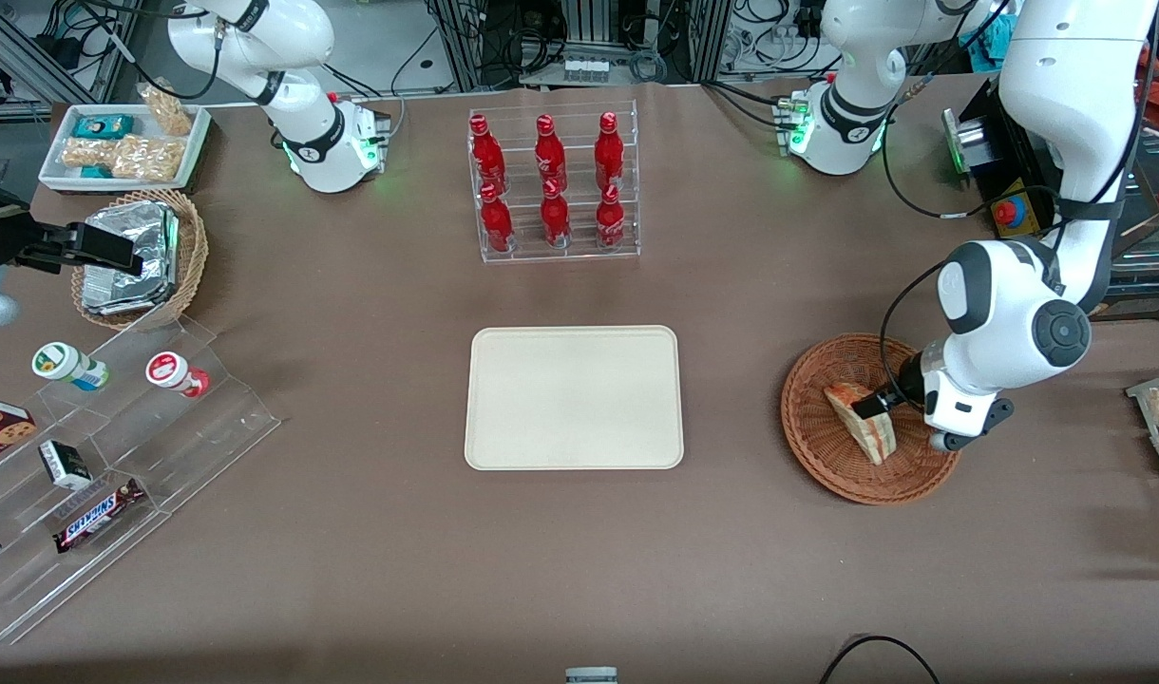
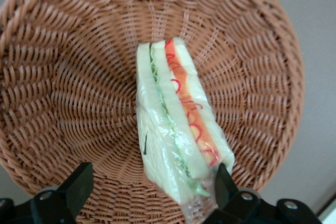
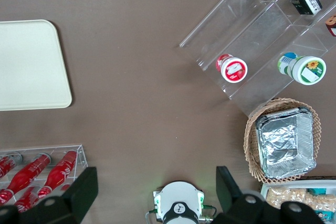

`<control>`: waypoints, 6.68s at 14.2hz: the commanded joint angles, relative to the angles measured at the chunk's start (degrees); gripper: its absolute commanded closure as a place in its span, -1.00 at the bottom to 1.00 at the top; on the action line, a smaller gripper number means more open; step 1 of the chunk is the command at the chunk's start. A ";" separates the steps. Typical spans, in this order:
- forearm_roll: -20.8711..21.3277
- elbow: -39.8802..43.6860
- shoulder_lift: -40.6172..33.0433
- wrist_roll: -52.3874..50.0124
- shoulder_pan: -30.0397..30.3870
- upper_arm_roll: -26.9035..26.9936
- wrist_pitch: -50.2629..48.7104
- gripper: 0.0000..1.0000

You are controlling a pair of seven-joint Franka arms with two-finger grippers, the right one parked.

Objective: Place sandwich from basket to tray

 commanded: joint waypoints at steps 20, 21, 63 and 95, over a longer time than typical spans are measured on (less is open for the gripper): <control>-0.15 5.87 9.24 -19.73 -3.80 0.35 5.13 0.10; 0.03 5.60 8.89 -19.46 -3.80 0.44 4.96 0.41; 1.87 30.30 20.85 -21.39 -44.23 2.62 3.03 -1.00; 7.23 34.51 -16.96 22.74 -7.06 6.68 -58.24 -1.00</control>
